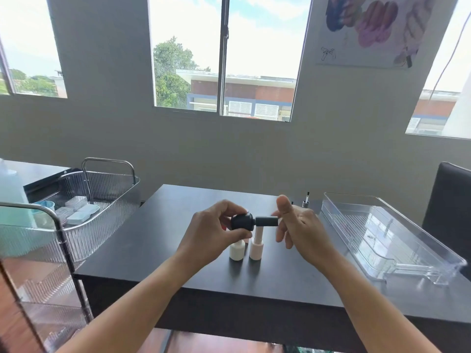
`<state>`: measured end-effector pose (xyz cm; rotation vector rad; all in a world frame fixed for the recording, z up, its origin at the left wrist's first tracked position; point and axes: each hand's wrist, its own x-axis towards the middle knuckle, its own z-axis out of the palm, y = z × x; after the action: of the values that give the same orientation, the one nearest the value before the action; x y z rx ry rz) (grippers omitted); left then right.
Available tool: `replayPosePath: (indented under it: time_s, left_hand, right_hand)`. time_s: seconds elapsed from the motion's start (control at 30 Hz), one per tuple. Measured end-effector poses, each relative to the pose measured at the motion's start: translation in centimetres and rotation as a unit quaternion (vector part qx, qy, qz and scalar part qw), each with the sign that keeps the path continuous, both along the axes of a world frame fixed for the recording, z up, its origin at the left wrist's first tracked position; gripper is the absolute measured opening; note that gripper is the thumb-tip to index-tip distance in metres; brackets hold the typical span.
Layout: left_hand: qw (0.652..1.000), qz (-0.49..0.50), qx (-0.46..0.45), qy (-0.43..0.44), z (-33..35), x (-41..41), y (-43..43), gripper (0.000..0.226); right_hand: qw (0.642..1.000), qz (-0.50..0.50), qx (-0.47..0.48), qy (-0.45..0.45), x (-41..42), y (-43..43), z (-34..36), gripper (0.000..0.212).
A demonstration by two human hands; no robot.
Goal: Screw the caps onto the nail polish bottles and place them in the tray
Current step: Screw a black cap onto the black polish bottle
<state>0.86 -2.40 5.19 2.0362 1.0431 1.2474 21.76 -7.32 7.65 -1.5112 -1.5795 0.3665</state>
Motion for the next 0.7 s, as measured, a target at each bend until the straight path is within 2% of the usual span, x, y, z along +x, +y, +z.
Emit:
replayPosePath:
  time_s: [0.1, 0.17, 0.27, 0.43, 0.53, 0.6, 0.7]
  left_hand:
    - [1.000, -0.001, -0.004, -0.007, 0.07, -0.14, 0.20, 0.039]
    - [1.000, -0.001, -0.005, -0.009, 0.07, -0.11, 0.27, 0.039]
    - [1.000, -0.002, -0.003, -0.006, 0.00, 0.18, 0.16, 0.040]
    - [1.000, -0.005, 0.006, -0.004, -0.07, 0.47, -0.29, 0.040]
    - [1.000, -0.006, 0.005, 0.000, -0.08, 0.41, -0.31, 0.040]
    - [1.000, -0.003, 0.006, -0.002, -0.07, 0.22, -0.21, 0.039]
    - [1.000, 0.000, 0.008, -0.003, 0.00, -0.07, -0.13, 0.040]
  right_hand:
    - [0.997, 0.074, 0.012, 0.021, 0.56, -0.10, -0.09, 0.032]
    - [0.995, 0.095, 0.032, 0.011, 0.76, 0.03, -0.43, 0.014]
    - [0.995, 0.082, 0.056, 0.003, 0.54, -0.05, -0.56, 0.008]
    - [0.998, 0.012, 0.045, -0.051, 0.12, 0.00, -0.51, 0.065]
    - [0.999, 0.018, -0.007, -0.031, 0.04, -0.12, -0.40, 0.079]
    - [0.998, 0.051, -0.022, -0.028, 0.09, -0.25, -0.42, 0.067]
    - [0.995, 0.095, 0.001, -0.020, 0.20, -0.27, -0.67, 0.020]
